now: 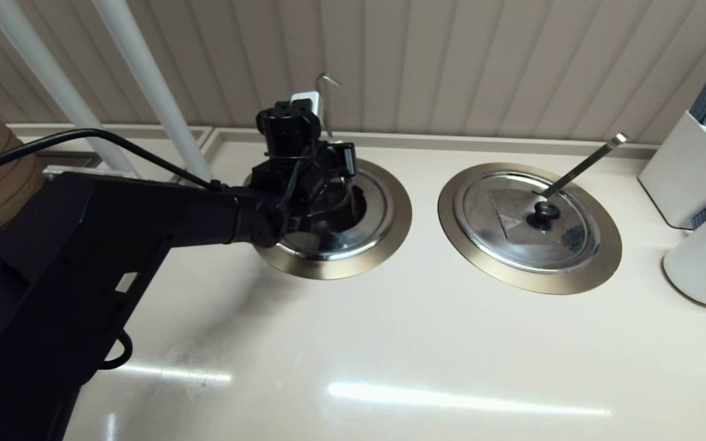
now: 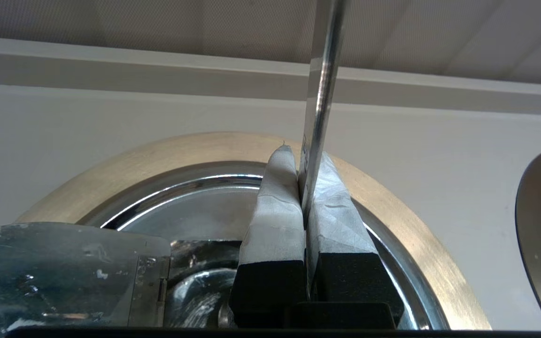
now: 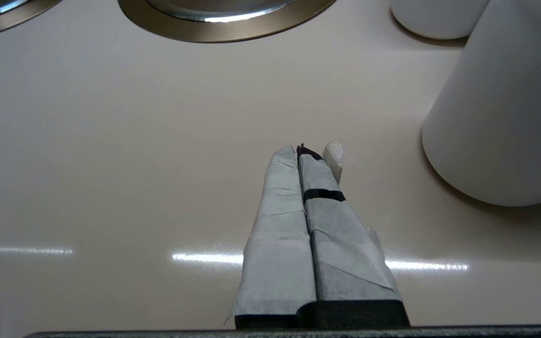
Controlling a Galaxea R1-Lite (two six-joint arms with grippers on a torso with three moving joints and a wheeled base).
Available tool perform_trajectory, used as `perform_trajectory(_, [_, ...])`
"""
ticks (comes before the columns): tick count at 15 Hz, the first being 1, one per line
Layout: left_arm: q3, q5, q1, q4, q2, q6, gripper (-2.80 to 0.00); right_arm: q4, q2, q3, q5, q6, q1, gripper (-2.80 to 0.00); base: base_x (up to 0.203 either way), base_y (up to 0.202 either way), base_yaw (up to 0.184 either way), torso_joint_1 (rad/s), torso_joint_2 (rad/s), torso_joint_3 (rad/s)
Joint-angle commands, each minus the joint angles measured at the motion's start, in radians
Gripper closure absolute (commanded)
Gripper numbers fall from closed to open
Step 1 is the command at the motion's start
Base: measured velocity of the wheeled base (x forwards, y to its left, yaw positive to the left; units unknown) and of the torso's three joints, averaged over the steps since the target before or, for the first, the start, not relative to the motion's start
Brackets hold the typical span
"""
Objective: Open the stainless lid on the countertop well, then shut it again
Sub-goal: Stir with a spoon
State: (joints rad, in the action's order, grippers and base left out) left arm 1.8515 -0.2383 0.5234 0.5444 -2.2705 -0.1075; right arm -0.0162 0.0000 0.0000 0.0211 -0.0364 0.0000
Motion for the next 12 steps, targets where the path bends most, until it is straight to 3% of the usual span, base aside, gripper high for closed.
perform_trajectory(1, [0.026,-0.004,0.000,0.020,-0.045,-0.006,0.00,-0.001,0.000,0.005,0.000,0.000,0.000,0.00,0.000,0.000,0.000,0.000,0.00,0.000])
perform_trajectory(3, [0.034,-0.007,0.000,0.032,-0.066,0.025,0.00,-0.001,0.000,0.005,0.000,0.000,0.000,0.00,0.000,0.000,0.000,0.000,0.00,0.000])
perform_trajectory(5, [0.037,-0.060,0.000,0.067,-0.088,0.134,0.00,-0.001,0.000,0.005,0.000,0.000,0.000,0.00,0.000,0.000,0.000,0.000,0.00,0.000])
perform_trajectory(8, [-0.008,-0.092,0.001,0.229,-0.101,0.286,0.00,-0.001,0.000,0.005,0.000,0.000,0.000,0.00,0.000,0.000,0.000,0.000,0.00,0.000])
perform_trajectory(12, [-0.084,-0.086,0.004,0.136,-0.025,0.304,0.00,-0.001,0.000,0.005,0.000,0.000,0.000,0.00,0.000,0.000,0.000,0.000,0.00,0.000])
